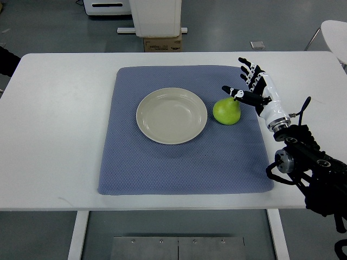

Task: Place pear on plate with right hand
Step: 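Move the open right hand down toward the green pear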

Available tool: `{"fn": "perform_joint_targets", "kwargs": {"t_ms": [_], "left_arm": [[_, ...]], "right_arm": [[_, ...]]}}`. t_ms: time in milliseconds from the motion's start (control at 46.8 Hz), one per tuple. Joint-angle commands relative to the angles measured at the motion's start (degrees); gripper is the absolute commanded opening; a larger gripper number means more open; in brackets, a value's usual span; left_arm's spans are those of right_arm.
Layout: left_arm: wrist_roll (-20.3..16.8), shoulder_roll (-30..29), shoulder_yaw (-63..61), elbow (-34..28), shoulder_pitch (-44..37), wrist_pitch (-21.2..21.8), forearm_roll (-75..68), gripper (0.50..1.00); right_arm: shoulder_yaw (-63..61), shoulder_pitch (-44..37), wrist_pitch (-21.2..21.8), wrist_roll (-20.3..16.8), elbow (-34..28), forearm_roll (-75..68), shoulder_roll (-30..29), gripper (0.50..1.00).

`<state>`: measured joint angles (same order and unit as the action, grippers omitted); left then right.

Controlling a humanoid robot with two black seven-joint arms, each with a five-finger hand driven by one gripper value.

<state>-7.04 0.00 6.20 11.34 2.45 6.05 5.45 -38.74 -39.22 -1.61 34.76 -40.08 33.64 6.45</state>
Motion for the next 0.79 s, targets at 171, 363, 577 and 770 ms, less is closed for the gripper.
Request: {"fn": "perform_joint_targets", "kwargs": {"t_ms": [171,363,577,770], "left_arm": [[0.01,0.00,0.04,0.00,0.01,0.01,0.00,1.000],[0.01,0.00,0.04,0.00,0.01,0.01,0.00,1.000],[0.01,0.00,0.04,0.00,0.01,0.01,0.00,1.000],[0.01,0.00,0.04,0.00,0.01,0.01,0.00,1.000]], "right_arm": [[2.36,-0.24,-0.50,0.24,0.53,1.16,0.23,0.972],[4.99,-0.68,-3.66,0.24,3.34,2.21,0.05,0.972],[8.77,-1.03,-5.24,0.24,4.31,2.22,-0.03,0.972],[10.26,-1.03,-5.33,0.24,4.22,2.22,-0.12,0.970]]}}
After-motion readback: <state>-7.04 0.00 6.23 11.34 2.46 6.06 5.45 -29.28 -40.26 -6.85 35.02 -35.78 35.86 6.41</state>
